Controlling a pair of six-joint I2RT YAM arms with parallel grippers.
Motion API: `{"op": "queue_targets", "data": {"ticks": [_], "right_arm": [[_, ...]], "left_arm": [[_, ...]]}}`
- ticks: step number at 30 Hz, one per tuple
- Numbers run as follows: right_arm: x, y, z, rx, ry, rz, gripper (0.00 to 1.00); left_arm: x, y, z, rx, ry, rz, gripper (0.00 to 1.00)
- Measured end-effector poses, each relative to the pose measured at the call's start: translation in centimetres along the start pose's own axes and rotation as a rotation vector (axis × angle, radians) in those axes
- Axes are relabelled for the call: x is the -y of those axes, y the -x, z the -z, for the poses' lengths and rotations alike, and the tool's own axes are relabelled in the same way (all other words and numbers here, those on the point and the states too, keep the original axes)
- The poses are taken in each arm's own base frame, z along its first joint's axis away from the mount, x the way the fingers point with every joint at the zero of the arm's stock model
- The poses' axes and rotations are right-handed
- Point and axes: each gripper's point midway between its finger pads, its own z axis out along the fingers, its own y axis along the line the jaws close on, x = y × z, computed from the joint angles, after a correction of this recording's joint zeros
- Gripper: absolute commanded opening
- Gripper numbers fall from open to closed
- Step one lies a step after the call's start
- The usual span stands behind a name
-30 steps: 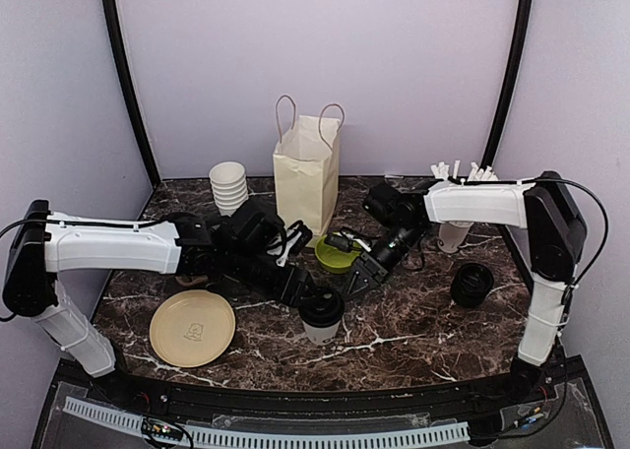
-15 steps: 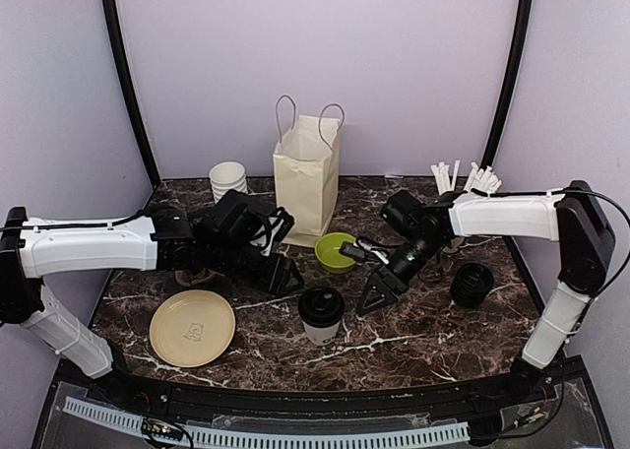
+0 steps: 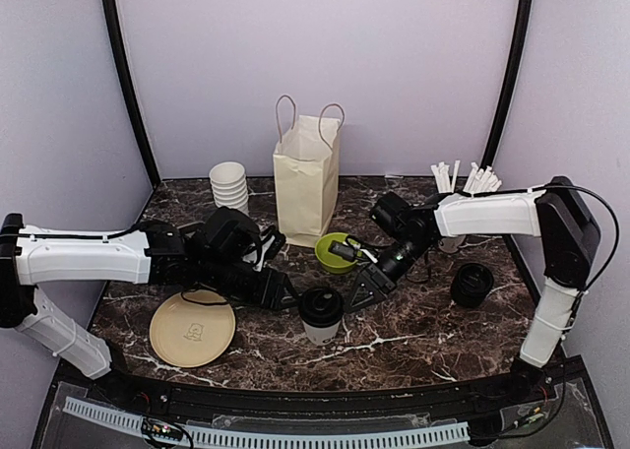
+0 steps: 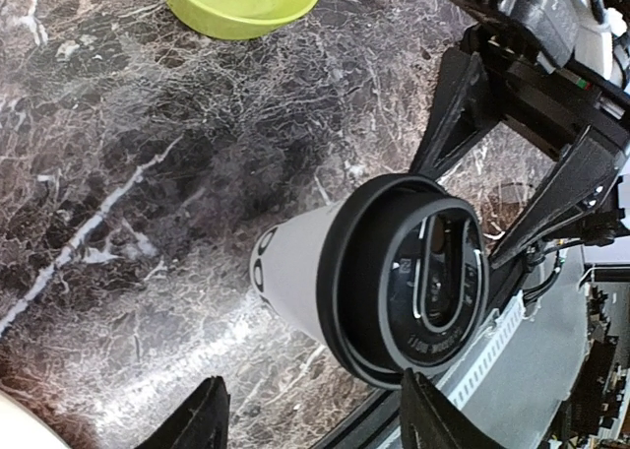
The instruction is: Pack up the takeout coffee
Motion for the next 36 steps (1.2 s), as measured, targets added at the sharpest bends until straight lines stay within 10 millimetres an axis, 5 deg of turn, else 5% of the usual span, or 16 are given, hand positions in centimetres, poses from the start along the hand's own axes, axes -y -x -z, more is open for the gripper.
{"op": "queue_targets", "data": {"ticks": [9,36], "right_arm": [[-0.8,0.5,-0.3,0.001,0.027,0.018,0.69],[0.6,0.3,-2.4,-0.071,0.021,-0.136,0.61]], "left_arm": [[0.8,0.7,-0.1,0.032,-0.038,0.006,0.53],[-1.7,0.6,-2.7,0.037,0.025,0.082,0.38]]}}
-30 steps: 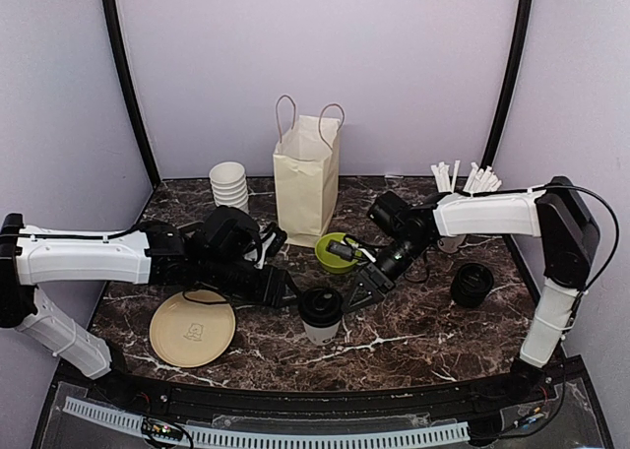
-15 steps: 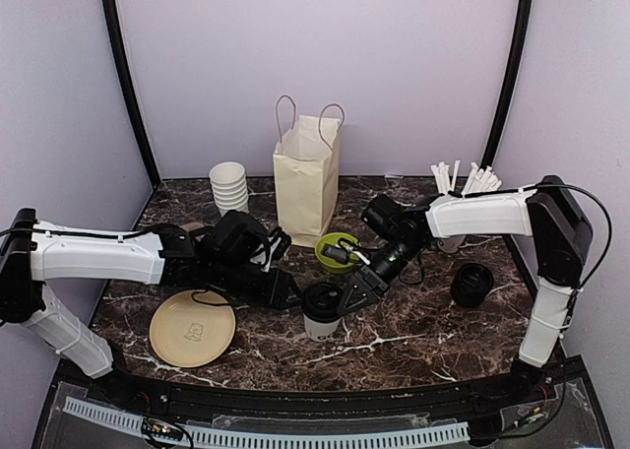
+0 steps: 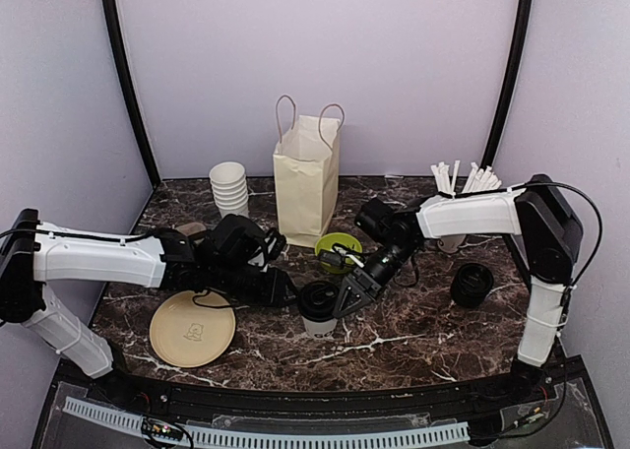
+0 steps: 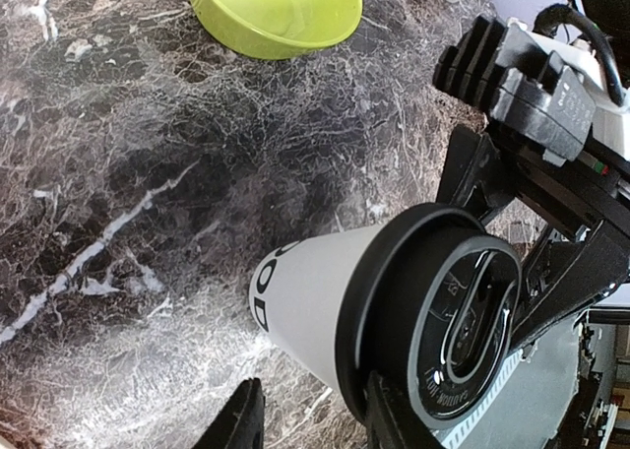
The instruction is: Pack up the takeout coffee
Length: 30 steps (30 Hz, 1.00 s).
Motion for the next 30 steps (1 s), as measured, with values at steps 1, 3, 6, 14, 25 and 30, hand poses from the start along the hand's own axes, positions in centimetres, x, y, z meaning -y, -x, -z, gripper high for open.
{"op": "queue_targets", "data": {"ticks": [1,3,6,14,25,30], "right_arm": [[0.0,0.0,0.0,-0.001,-0.001,-0.001,0.60],[-0.1,0.0,0.0,-0.002,-0.003,-0.002,0.60],[0.0,0.0,0.1,-0.003,-0.026,0.005,0.58],[-0.2,0.1,0.4,0.000,-0.057,0.036,0.62],[-0.6,0.7,1.6,0.015,-0.092,0.179,0.73],[-1.3,1.1,2.5,0.035,-0.099,0.217,0.73]], "left_arm": [[-0.1,-0.1,0.0,0.003,0.004,0.003,0.38],[-0.1,-0.1,0.1,0.015,0.001,0.004,0.38],[0.1,0.1,0.1,0.026,-0.001,0.000,0.38],[0.6,0.3,0.1,0.020,0.038,-0.031,0.43],[4.0,1.4,3.4,0.154,-0.016,-0.204,0.65],[5.8,2.9,5.2,0.230,-0.067,-0.238,0.68]]}}
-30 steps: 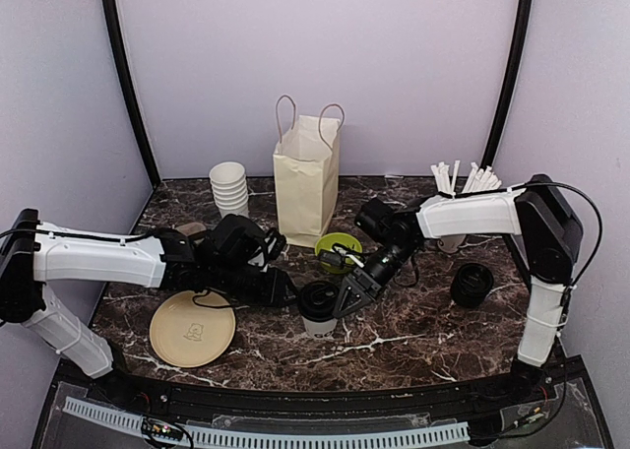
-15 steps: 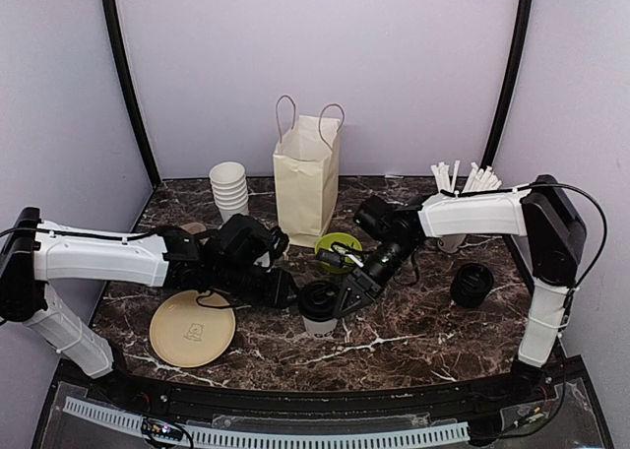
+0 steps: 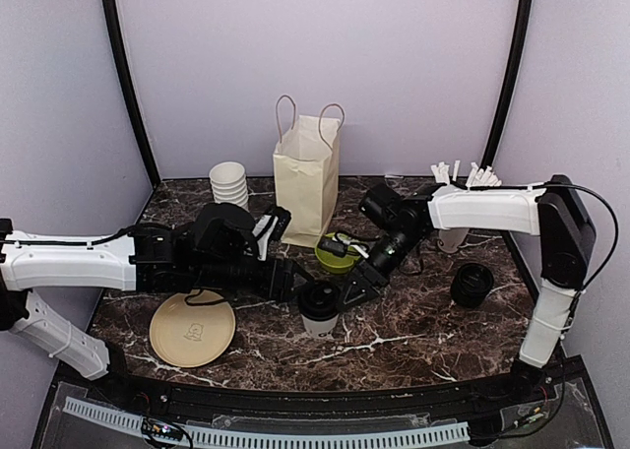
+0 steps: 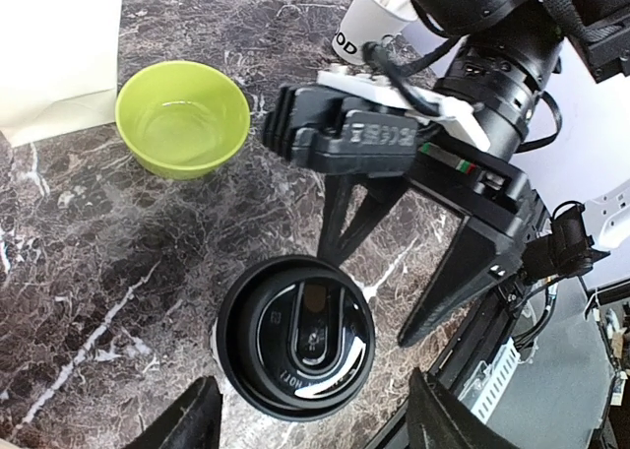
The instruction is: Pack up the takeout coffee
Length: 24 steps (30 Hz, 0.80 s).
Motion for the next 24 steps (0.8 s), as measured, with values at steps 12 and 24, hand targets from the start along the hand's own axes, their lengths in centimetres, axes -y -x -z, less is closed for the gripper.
{"op": "queue_targets", "data": {"ticks": [12,24], "right_arm": [[0.3,1.3,6.1,0.122,-0.200,0.105,0.71],[0.3,0.2,6.9,0.140,-0.255,0.134,0.71]], "left_arm": [[2.4,-2.1,-1.9,-0.089,0.015,-0.329,0.79],[0.8,-2.6,-3.1,-0.133,0.127,-0.593,0.80]]}}
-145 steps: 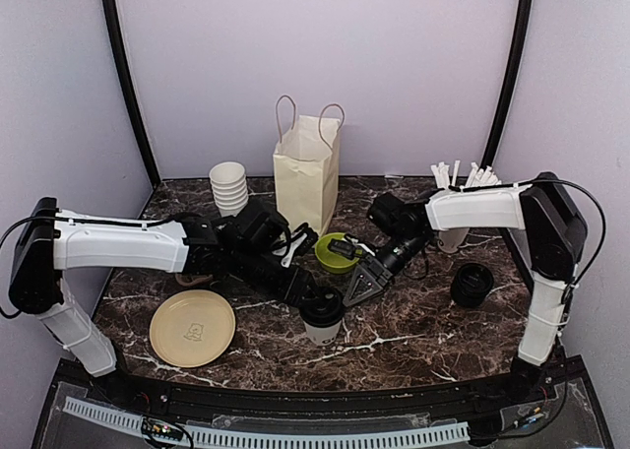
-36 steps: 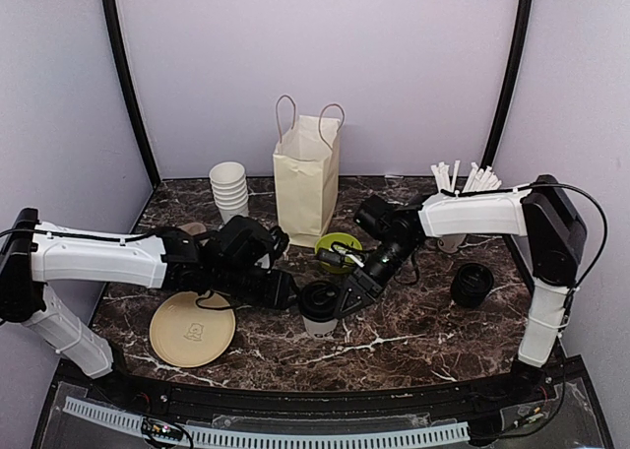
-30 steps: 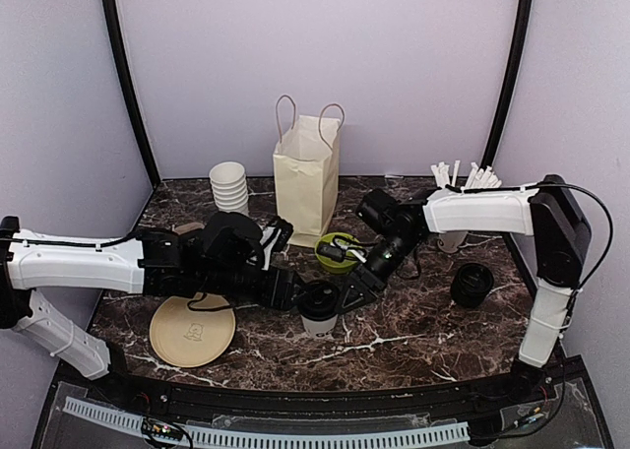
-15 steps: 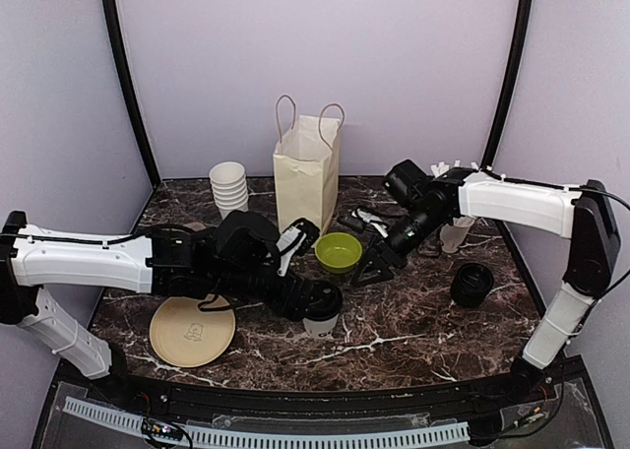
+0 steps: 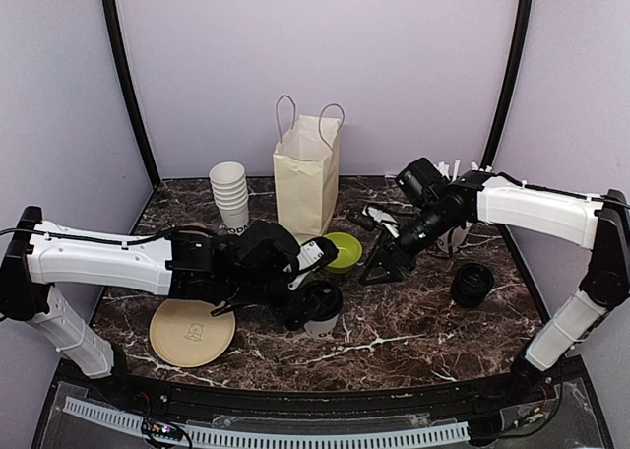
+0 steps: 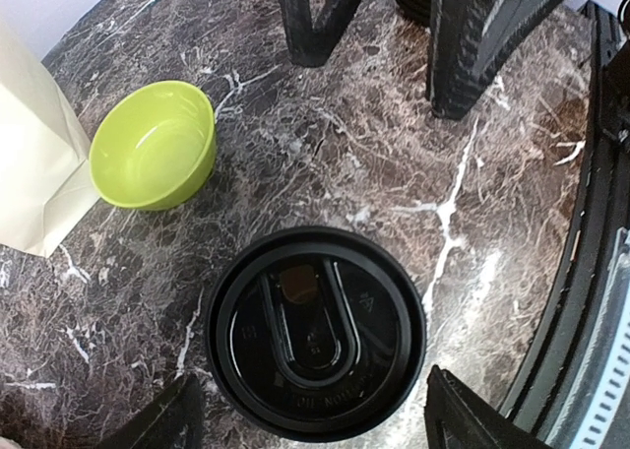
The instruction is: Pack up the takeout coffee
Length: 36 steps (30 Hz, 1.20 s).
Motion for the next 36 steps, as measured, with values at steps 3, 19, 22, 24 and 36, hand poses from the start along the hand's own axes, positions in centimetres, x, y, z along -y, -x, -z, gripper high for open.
{"op": "queue_targets", "data": {"ticks": [3,19,22,24,36], "right_arm": [[0.3,0.1,-0.4,0.000,0.007,-0.008,0.68],[2.7,-0.1,-6.0,-0.059,0.175,-0.180,0.65],[2.7,-0.2,-6.6,-0.062,0.203,-0.210,0.63],[3.1,-0.5,-6.8,-0.068,0.200,-0.232,0.62],[5.2,-2.6,-8.4,-0.147,0.103,-0.301,0.61]], "left_arm": [[-0.1,-0.4,-0.3,-0.015,0.011,-0.025,0.80],[-0.4,-1.4,-1.7,-0.045,0.048,-0.056,0.78],[-0.3,-1.3,-2.0,-0.042,0.046,-0.056,0.77],[-0.2,-1.3,-2.2,-0.041,0.046,-0.055,0.76],[-0.1,-0.2,-2.7,-0.025,0.056,-0.042,0.76]]}}
